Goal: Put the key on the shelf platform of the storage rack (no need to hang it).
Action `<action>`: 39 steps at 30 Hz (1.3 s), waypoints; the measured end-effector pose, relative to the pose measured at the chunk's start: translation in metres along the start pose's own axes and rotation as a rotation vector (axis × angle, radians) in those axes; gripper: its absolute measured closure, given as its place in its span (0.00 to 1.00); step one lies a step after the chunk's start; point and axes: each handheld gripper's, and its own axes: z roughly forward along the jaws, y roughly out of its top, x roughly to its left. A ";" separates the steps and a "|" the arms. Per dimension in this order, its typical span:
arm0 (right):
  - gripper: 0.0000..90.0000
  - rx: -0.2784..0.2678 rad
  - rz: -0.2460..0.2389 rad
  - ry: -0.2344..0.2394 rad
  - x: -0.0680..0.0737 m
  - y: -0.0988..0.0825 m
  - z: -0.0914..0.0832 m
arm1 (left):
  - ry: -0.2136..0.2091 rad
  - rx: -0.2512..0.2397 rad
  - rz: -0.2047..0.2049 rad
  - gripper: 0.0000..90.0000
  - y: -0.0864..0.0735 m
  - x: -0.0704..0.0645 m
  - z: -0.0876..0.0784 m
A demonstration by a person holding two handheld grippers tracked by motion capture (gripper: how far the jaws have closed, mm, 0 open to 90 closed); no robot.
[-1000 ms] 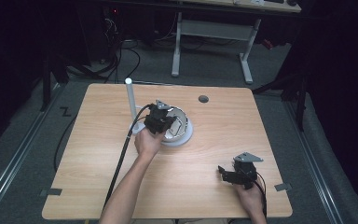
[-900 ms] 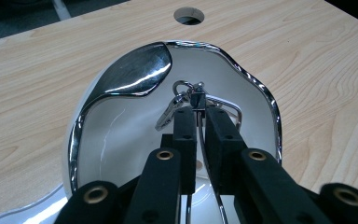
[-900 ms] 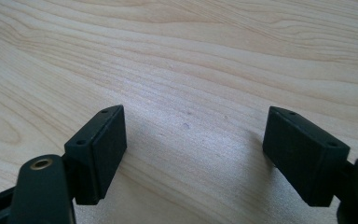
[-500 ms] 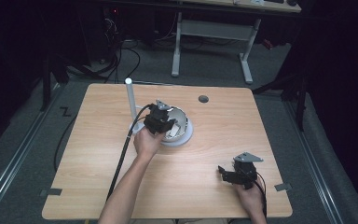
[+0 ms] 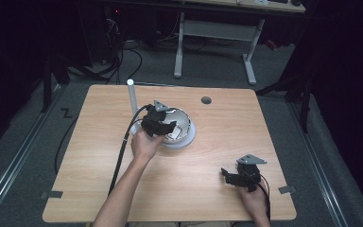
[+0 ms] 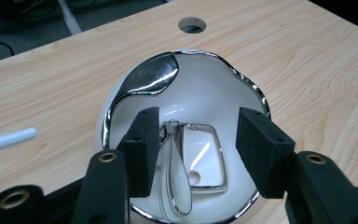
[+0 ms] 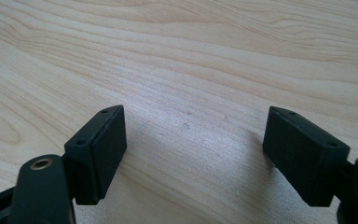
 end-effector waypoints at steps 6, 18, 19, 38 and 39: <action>0.24 0.000 0.001 0.000 0.000 0.000 0.000 | -0.001 -0.011 -0.016 0.54 0.002 0.007 -0.010; 0.24 0.000 0.000 0.000 0.000 0.000 0.000 | -0.007 -0.033 -0.024 0.53 0.006 0.015 -0.032; 0.24 0.000 0.000 0.000 0.000 0.000 0.000 | -0.006 -0.032 -0.027 0.53 0.007 0.016 -0.034; 0.24 0.000 0.001 0.000 0.000 0.000 0.000 | -0.006 -0.064 -0.077 0.52 0.006 0.036 -0.069; 0.24 0.000 0.000 0.000 0.000 0.000 0.000 | -0.007 -0.066 -0.078 0.52 0.006 0.037 -0.071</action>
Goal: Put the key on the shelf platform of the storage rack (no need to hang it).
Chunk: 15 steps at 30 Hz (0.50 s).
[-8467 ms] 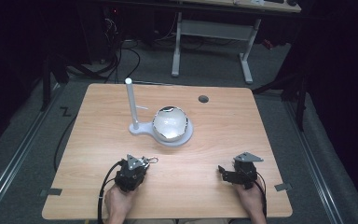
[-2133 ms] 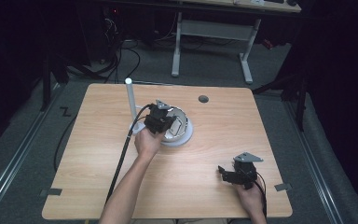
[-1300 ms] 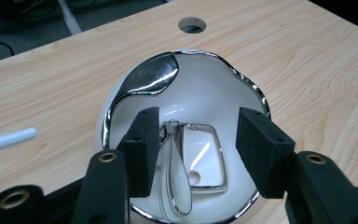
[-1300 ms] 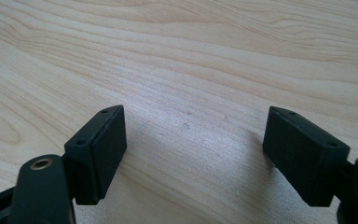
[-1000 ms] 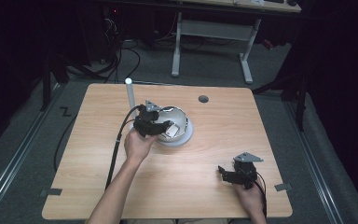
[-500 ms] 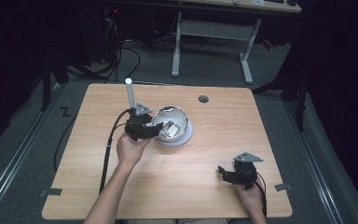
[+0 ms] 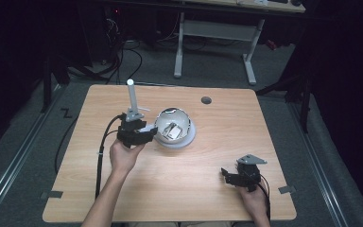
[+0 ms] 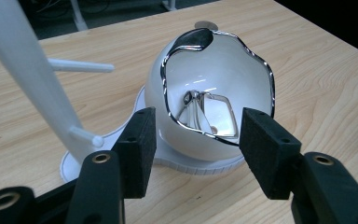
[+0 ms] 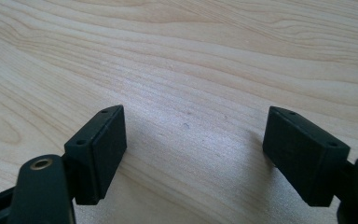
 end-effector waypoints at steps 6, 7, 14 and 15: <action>0.24 0.000 0.000 0.000 0.000 0.000 0.000 | 0.005 -0.008 -0.012 0.52 0.000 0.005 -0.012; 0.24 0.000 0.000 0.000 0.000 0.000 0.000 | 0.004 -0.010 -0.011 0.52 0.000 0.007 -0.014; 0.24 0.000 0.000 0.000 0.000 0.000 0.000 | 0.008 -0.026 -0.026 0.52 0.002 0.013 -0.027; 0.24 0.000 0.000 0.001 0.000 0.000 0.000 | 0.010 -0.028 -0.028 0.52 0.002 0.014 -0.029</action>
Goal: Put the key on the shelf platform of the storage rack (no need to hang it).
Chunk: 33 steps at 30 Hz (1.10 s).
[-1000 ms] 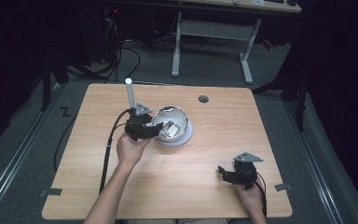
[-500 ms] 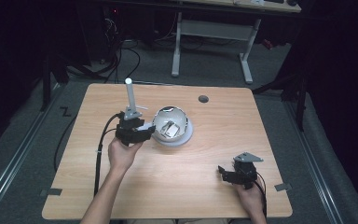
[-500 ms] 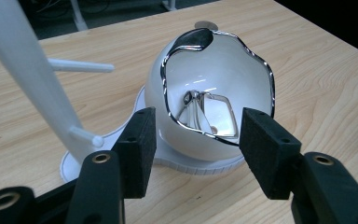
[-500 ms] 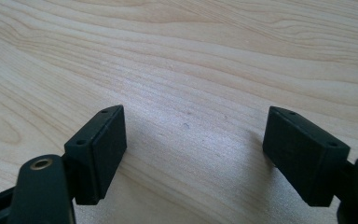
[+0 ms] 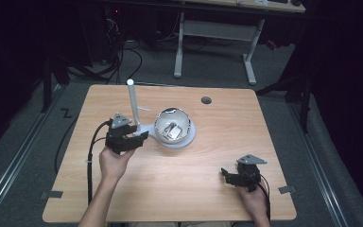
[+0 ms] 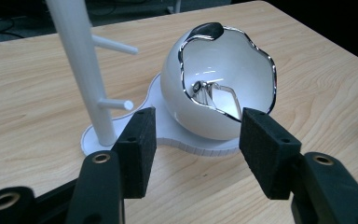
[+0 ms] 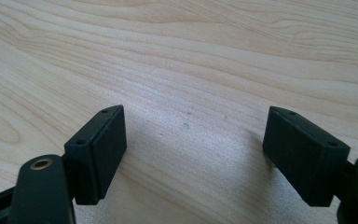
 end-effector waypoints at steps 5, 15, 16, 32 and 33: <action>0.24 0.000 0.000 0.000 0.000 0.000 0.000 | 0.008 -0.005 -0.008 0.51 0.000 0.004 -0.009; 0.24 0.000 0.000 0.000 0.000 0.000 0.000 | 0.016 -0.022 -0.033 0.51 -0.001 0.013 -0.024; 0.24 -0.001 -0.002 -0.001 0.000 0.000 0.000 | 0.015 -0.026 -0.036 0.51 -0.001 0.013 -0.025; 0.24 0.000 0.000 -0.001 0.000 0.000 0.000 | 0.037 -0.049 -0.060 0.50 -0.008 0.026 -0.046; 0.24 0.000 0.000 0.000 0.000 0.000 0.000 | 0.038 -0.048 -0.059 0.50 -0.008 0.026 -0.047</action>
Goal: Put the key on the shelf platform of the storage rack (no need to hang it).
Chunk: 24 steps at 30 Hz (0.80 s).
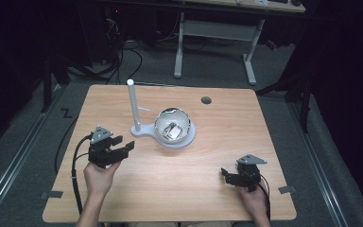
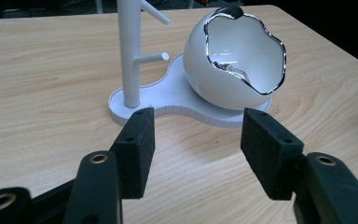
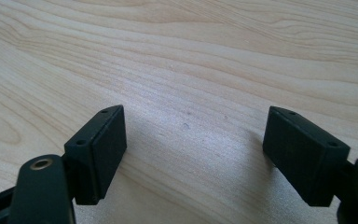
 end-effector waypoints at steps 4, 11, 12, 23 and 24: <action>0.24 0.000 0.000 0.000 0.000 0.000 0.000 | 0.009 0.002 -0.001 0.50 -0.002 0.003 -0.004; 0.24 0.000 0.000 0.000 0.000 0.000 0.000 | 0.018 0.000 -0.002 0.50 -0.008 0.007 -0.009; 0.24 0.000 0.000 0.000 0.000 0.000 0.000 | 0.021 -0.001 0.000 0.50 -0.008 0.008 -0.010; 0.24 0.000 0.000 -0.001 0.000 0.000 0.000 | 0.030 0.003 -0.005 0.50 -0.016 0.012 -0.015; 0.24 0.000 0.000 -0.001 0.000 0.000 0.000 | 0.030 0.002 -0.007 0.50 -0.017 0.012 -0.015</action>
